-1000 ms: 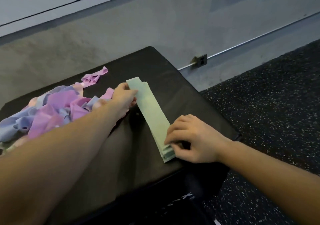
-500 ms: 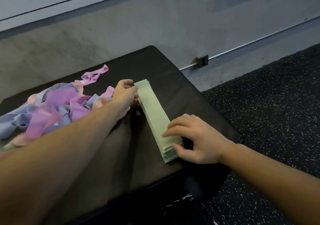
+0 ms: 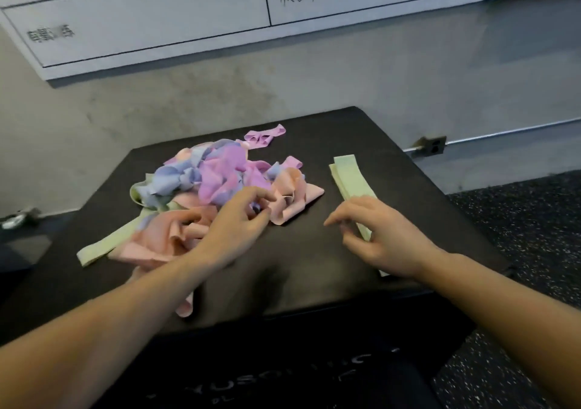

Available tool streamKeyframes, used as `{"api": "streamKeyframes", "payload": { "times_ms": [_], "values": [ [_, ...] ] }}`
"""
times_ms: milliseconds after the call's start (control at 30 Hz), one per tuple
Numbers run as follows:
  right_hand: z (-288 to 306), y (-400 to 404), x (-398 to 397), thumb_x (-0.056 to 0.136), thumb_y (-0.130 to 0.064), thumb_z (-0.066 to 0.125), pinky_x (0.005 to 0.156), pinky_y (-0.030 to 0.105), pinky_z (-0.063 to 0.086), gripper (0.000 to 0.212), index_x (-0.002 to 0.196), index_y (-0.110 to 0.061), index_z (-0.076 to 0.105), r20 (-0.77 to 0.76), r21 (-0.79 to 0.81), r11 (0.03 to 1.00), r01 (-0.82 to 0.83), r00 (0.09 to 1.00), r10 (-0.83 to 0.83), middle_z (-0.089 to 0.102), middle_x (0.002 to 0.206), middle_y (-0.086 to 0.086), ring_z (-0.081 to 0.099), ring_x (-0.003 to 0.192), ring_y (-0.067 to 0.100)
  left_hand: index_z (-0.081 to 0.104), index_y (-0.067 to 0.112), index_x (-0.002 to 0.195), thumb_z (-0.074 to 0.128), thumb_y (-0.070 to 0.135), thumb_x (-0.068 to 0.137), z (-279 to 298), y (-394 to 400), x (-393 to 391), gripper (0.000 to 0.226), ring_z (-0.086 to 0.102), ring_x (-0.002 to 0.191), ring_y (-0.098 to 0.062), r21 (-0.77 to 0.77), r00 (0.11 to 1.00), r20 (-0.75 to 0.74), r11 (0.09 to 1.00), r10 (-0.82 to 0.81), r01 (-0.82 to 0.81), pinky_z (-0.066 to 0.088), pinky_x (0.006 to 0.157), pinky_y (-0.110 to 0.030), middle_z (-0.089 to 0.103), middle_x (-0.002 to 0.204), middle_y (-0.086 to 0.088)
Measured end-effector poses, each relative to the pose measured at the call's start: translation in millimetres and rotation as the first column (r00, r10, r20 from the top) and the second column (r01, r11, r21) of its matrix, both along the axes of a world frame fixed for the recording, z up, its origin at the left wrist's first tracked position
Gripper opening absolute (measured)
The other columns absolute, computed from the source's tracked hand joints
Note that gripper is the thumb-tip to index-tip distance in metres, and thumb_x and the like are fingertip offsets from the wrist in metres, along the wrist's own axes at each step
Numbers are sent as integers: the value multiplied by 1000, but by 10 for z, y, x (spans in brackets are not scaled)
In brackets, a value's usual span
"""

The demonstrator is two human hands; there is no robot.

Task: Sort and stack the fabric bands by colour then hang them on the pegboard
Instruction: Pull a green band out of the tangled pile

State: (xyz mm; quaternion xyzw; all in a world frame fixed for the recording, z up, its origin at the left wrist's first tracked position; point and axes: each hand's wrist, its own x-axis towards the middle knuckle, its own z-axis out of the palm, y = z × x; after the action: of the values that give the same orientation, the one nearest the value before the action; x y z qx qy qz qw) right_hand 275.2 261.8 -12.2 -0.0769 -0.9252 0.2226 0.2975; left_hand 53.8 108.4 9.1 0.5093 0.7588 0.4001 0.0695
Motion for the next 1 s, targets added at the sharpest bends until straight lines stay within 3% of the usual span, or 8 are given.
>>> {"api": "streamKeyframes", "payload": {
  "times_ms": [133,267,400,567,633,700,833,1000],
  "values": [
    [42,-343,-394,85,-19,58,92,10,38,28,109,-24,71,48,-8,997,-78,996,78,51,101,-37,51,98,-10,64,39,97,69,12,87,-168,-697,-333,29,61,93,-8,-9,990,-144,1000,8,-9,40,92,-19,69,97,11],
    [142,-664,-847,85,-29,51,97,22,44,34,113,-27,70,134,-41,988,-151,979,155,61,104,-17,54,101,-2,67,37,106,64,44,81,-377,-1301,-716,26,48,130,-12,-10,948,-311,997,68,-75,38,108,-48,60,125,19],
    [267,-937,-1355,91,-26,50,97,33,48,33,118,-27,68,226,-7,980,-198,954,195,65,114,-11,57,108,9,53,52,128,54,72,73,-710,-1738,-965,59,9,154,-13,-224,912,-387,945,136,-237,14,117,-46,33,154,17],
    [454,-1162,-2027,99,-22,59,88,10,41,31,128,-32,64,308,15,971,-239,925,223,59,119,-21,48,103,-5,60,43,111,58,70,76,-862,-1752,-1177,44,4,157,-23,-138,833,-533,957,146,-256,4,123,-48,17,168,-5],
    [490,-1204,-2298,96,-24,64,93,15,44,34,129,-29,63,312,23,971,-239,924,220,61,127,-16,52,110,1,57,38,95,58,67,80,-880,-1685,-1245,32,1,157,-23,-153,837,-540,968,86,-198,6,125,-49,11,169,-1],
    [495,-1198,-2553,96,-19,61,94,23,45,37,131,-30,62,339,31,977,-210,922,188,61,134,-8,56,115,11,46,37,84,60,64,81,-882,-1634,-1291,30,15,154,-25,-152,860,-509,978,46,-142,15,124,-50,27,165,-2],
    [439,-1103,-2965,101,-19,54,67,20,41,36,132,-36,57,461,100,978,-183,880,118,62,118,-5,56,92,16,51,33,102,63,66,80,-869,-1624,-1304,41,43,127,-13,-121,910,-400,978,107,-169,35,114,-41,53,126,12],
    [371,-918,-3074,98,-37,58,85,36,53,30,128,-39,58,617,249,950,-190,787,-5,65,112,-9,59,96,17,47,33,138,75,51,79,-913,-1650,-1275,67,51,111,-11,90,906,-378,982,189,-167,34,104,-25,60,118,8]
  ]
}}
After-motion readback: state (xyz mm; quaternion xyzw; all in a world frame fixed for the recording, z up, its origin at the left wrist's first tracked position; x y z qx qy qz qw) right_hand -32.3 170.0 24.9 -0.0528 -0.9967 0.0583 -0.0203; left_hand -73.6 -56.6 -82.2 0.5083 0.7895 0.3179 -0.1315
